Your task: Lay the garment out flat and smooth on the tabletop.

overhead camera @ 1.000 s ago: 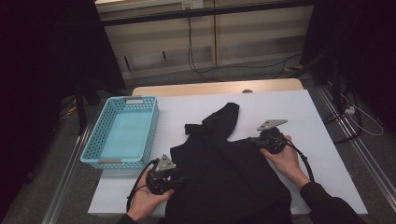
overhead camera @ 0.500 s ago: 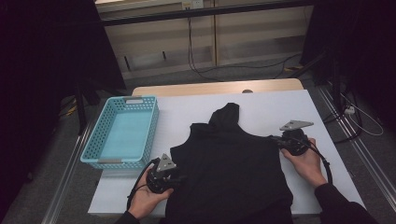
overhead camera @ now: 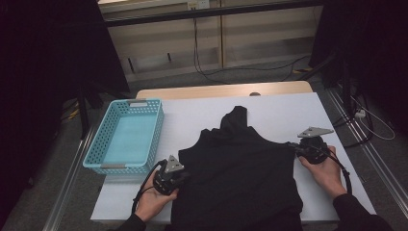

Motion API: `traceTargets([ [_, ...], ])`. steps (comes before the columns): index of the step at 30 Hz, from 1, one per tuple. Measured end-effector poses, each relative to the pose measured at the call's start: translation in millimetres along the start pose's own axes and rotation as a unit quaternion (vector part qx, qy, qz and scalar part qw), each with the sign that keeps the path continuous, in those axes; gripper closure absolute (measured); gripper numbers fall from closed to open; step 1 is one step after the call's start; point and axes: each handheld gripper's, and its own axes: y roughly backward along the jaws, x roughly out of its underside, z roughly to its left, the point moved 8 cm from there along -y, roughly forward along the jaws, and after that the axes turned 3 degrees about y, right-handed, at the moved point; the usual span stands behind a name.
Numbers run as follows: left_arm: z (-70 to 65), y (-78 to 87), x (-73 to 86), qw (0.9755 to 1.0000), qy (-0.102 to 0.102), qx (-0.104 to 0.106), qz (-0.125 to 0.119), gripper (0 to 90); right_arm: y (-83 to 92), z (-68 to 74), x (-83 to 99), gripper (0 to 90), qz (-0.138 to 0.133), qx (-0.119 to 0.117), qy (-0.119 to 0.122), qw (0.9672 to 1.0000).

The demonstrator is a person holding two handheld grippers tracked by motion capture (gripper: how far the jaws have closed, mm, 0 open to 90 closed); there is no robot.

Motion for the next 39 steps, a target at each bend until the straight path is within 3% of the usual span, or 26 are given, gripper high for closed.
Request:
traceTargets([
  [4,3.0,-1.6,-1.5,1.0000,0.003,-0.002,-0.002,89.6,-4.9,2.0,-0.3,84.7,0.000,-0.007,0.003,1.0000],
  [5,2.8,-1.4,-1.4,1.0000,0.003,-0.002,-0.004,88.5,-4.2,3.2,-0.4,80.6,-0.001,-0.009,0.004,0.9999],
  [7,1.8,0.8,-1.6,0.9999,0.003,0.005,-0.012,77.8,1.2,5.8,-1.8,67.9,-0.011,-0.018,0.002,0.9998],
  [8,1.0,2.6,-1.9,0.9998,0.002,0.011,-0.016,77.8,1.2,5.8,-1.8,67.9,-0.011,-0.018,0.002,0.9998],
  [10,-0.5,7.2,-2.8,0.9996,-0.003,0.009,-0.028,63.5,8.8,10.5,-5.0,60.1,-0.026,-0.031,0.005,0.9992],
  [11,-2.5,9.5,-3.2,0.9993,-0.004,0.015,-0.035,60.0,12.7,15.2,-7.0,58.0,-0.035,-0.043,0.006,0.9985],
  [12,-4.3,12.0,-3.3,0.9990,-0.001,0.019,-0.039,49.4,19.3,26.5,-9.1,54.1,-0.045,-0.063,0.017,0.9968],
  [14,-6.8,15.5,-3.3,0.9986,-0.003,0.023,-0.047,45.4,21.6,31.4,-9.3,52.7,-0.048,-0.071,0.022,0.9961],
  [18,-14.8,19.3,-4.3,0.9978,-0.002,0.022,-0.063,30.1,33.0,60.1,-7.3,46.6,-0.053,-0.111,0.046,0.9913],
  [21,-22.0,17.9,-5.2,0.9978,-0.002,0.030,-0.060,21.6,39.9,80.5,-4.3,44.2,-0.051,-0.134,0.063,0.9876],
  [22,-25.2,16.8,-5.0,0.9979,-0.005,0.032,-0.057,20.1,44.0,94.6,-2.3,45.4,-0.049,-0.151,0.076,0.9844],
  [23,-28.4,15.3,-4.8,0.9979,-0.010,0.033,-0.054,20.1,44.0,94.6,-2.3,45.4,-0.049,-0.151,0.076,0.9844],
  [24,-31.2,13.6,-4.3,0.9981,-0.017,0.030,-0.051,19.8,46.1,102.3,-1.3,46.8,-0.047,-0.162,0.083,0.9821],
  [25,-35.1,12.0,-3.4,0.9982,-0.019,0.032,-0.046,18.0,48.7,116.7,0.3,51.3,-0.046,-0.180,0.099,0.9777],
  [26,-38.9,10.2,-2.8,0.9981,-0.022,0.040,-0.042,18.0,48.7,116.7,0.3,51.3,-0.046,-0.180,0.099,0.9777],
  [29,-50.0,7.0,-1.9,0.9978,-0.025,0.049,-0.037,17.8,49.0,139.3,3.7,57.0,-0.035,-0.203,0.124,0.9706],
  [33,-66.7,5.8,-2.2,0.9957,-0.058,0.064,-0.033,17.9,43.9,165.1,7.3,61.2,-0.015,-0.229,0.156,0.9608],
  [35,-73.0,3.0,0.5,0.9948,-0.073,0.067,-0.020,18.0,39.5,169.0,8.3,59.8,-0.007,-0.228,0.164,0.9596],
  [36,-76.0,0.6,1.1,0.9947,-0.069,0.074,-0.019,21.4,33.9,168.8,9.9,55.7,0.004,-0.224,0.171,0.9597],
  [39,-76.8,-3.7,2.7,0.9941,-0.070,0.082,-0.009,25.5,31.6,166.2,9.1,55.8,0.004,-0.227,0.166,0.9598],
])
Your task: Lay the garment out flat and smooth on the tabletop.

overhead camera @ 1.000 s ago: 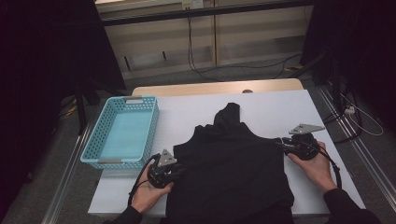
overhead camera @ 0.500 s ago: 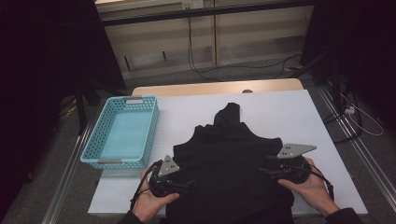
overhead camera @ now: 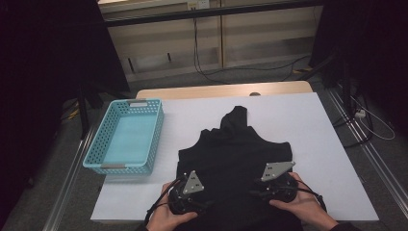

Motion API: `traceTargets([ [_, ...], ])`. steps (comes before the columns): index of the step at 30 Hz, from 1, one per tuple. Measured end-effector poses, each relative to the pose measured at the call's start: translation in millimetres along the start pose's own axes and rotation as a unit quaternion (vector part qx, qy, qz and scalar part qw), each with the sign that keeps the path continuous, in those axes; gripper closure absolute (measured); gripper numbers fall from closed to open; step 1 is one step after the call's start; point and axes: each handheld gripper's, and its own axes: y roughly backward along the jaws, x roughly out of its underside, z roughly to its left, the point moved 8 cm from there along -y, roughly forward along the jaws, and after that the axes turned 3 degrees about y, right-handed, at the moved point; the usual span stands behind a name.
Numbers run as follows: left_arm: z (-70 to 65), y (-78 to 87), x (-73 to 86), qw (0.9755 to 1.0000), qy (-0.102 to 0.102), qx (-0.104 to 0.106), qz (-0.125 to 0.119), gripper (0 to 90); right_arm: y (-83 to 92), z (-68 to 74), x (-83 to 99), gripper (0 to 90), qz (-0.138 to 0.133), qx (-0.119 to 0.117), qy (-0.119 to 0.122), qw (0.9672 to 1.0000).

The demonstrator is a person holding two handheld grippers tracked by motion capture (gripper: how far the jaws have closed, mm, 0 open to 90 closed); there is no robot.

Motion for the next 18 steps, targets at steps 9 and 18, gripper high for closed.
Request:
traceTargets([
  [9,-6.3,3.8,-0.4,0.9988,-0.021,0.042,0.013,73.3,6.2,5.6,5.3,90.0,0.008,-0.007,-0.002,0.9999],
  [18,-7.0,7.0,0.6,0.9987,-0.009,0.046,0.019,89.0,21.8,28.4,19.2,90.0,0.012,-0.022,0.001,0.9997],
])
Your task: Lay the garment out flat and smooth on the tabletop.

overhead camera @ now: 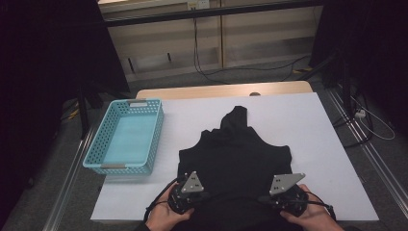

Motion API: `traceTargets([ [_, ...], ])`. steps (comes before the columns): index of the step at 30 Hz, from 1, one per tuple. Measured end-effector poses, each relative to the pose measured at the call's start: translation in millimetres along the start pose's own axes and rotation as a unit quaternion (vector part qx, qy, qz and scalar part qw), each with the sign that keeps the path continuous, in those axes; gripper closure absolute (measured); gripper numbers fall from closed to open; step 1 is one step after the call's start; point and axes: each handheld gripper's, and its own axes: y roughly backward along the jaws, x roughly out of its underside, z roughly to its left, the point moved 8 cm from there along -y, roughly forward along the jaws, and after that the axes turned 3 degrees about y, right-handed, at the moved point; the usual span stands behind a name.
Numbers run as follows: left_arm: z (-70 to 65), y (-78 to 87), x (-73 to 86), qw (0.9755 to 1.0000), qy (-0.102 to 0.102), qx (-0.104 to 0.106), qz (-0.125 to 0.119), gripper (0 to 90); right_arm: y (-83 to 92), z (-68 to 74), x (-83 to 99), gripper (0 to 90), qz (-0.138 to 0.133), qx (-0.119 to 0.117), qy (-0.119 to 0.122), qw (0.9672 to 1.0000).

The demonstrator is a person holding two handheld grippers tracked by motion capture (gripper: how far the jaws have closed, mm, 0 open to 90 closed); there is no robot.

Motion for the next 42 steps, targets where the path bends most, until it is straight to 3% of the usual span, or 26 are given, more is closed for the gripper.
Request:
traceTargets([
  [8,-8.4,9.2,9.8,0.9996,0.003,0.026,0.009,89.2,3.1,27.7,2.8,90.0,0.004,-0.022,0.017,0.9996],
  [10,-13.0,11.8,12.8,0.9994,0.013,0.031,0.011,89.2,2.9,35.0,2.3,90.0,0.003,-0.029,0.017,0.9994],
  [13,-23.3,17.4,19.5,0.9990,0.013,0.039,0.017,89.2,2.9,44.1,1.9,90.0,0.001,-0.042,0.021,0.9989],
  [14,-26.7,19.8,22.2,0.9987,0.008,0.043,0.024,89.2,2.1,50.1,2.7,90.0,0.004,-0.059,0.020,0.9980],
  [16,-36.0,22.8,26.3,0.9985,0.006,0.047,0.028,89.2,-2.9,61.8,7.8,90.0,0.026,-0.062,0.043,0.9968],
  [19,-46.3,26.6,32.0,0.9978,0.005,0.057,0.035,89.2,-4.7,71.3,7.8,90.0,0.025,-0.068,0.049,0.9962],
  [23,-46.7,30.9,34.0,0.9981,0.022,0.053,0.022,89.0,4.3,56.4,-1.5,90.0,-0.018,-0.051,0.013,0.9984],
  [24,-43.7,31.9,32.7,0.9983,0.023,0.051,0.016,88.6,6.2,53.0,-3.4,86.2,-0.028,-0.050,0.008,0.9983],
  [25,-41.3,32.3,31.4,0.9984,0.026,0.048,0.013,82.2,8.3,39.9,-6.7,71.7,-0.038,-0.024,-0.005,0.9990],
  [27,-36.4,31.8,28.3,0.9986,0.037,0.038,0.003,78.2,8.4,37.0,-7.0,70.6,-0.038,-0.020,-0.009,0.9990],
  [30,-24.3,33.9,21.7,0.9988,0.043,0.021,-0.013,68.6,9.5,14.4,-9.3,59.6,-0.041,0.013,-0.022,0.9989],
  [33,-5.4,32.9,15.2,0.9986,0.044,-0.013,-0.027,57.8,9.5,-6.6,-10.3,53.6,-0.038,0.039,-0.022,0.9983],
  [36,14.2,25.7,13.4,0.9982,0.046,-0.036,-0.015,49.1,7.0,-31.5,-10.0,48.8,-0.030,0.063,-0.030,0.9971],
  [39,28.0,18.3,9.4,0.9978,0.047,-0.046,-0.009,45.0,0.3,-55.9,-9.3,44.9,-0.016,0.072,-0.042,0.9964],
  [42,40.4,11.8,1.9,0.9969,0.055,-0.054,-0.014,41.1,-5.9,-71.6,-7.8,44.3,-0.005,0.078,-0.052,0.9956],
])
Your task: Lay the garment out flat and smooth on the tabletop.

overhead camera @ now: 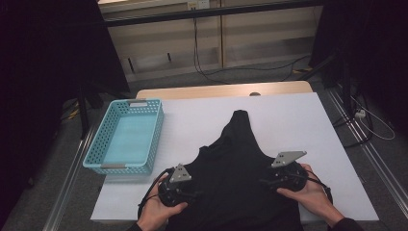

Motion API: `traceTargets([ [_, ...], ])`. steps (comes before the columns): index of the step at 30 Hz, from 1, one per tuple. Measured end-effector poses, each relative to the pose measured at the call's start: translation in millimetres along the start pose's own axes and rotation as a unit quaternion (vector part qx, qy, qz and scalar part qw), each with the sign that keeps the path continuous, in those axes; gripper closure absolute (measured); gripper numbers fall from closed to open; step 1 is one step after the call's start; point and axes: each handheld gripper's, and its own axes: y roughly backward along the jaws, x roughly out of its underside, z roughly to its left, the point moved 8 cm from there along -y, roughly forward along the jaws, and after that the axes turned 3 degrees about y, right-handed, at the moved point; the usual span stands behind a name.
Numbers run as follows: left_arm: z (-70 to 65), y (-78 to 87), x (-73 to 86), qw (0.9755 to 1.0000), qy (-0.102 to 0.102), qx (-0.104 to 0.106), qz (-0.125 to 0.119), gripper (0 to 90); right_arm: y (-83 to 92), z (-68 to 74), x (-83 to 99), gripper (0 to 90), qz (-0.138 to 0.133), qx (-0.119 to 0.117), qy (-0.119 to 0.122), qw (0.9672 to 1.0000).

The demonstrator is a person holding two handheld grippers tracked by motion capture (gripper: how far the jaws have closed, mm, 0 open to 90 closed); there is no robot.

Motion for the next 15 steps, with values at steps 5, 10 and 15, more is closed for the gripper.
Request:
traceTargets([
  [5,12.2,-9.1,-4.6,0.9998,0.003,-0.018,0.004,35.9,-5.1,-4.1,0.1,46.4,0.008,-0.004,0.000,1.0000],
  [10,13.9,-14.9,-4.9,0.9998,0.000,-0.015,0.009,32.3,-4.2,2.7,-1.5,83.3,0.011,-0.021,0.013,0.9997],
  [15,14.5,-16.0,-6.7,0.9996,0.007,-0.026,0.003,42.9,-3.2,6.1,-2.1,89.6,0.016,-0.002,0.029,0.9994],
])
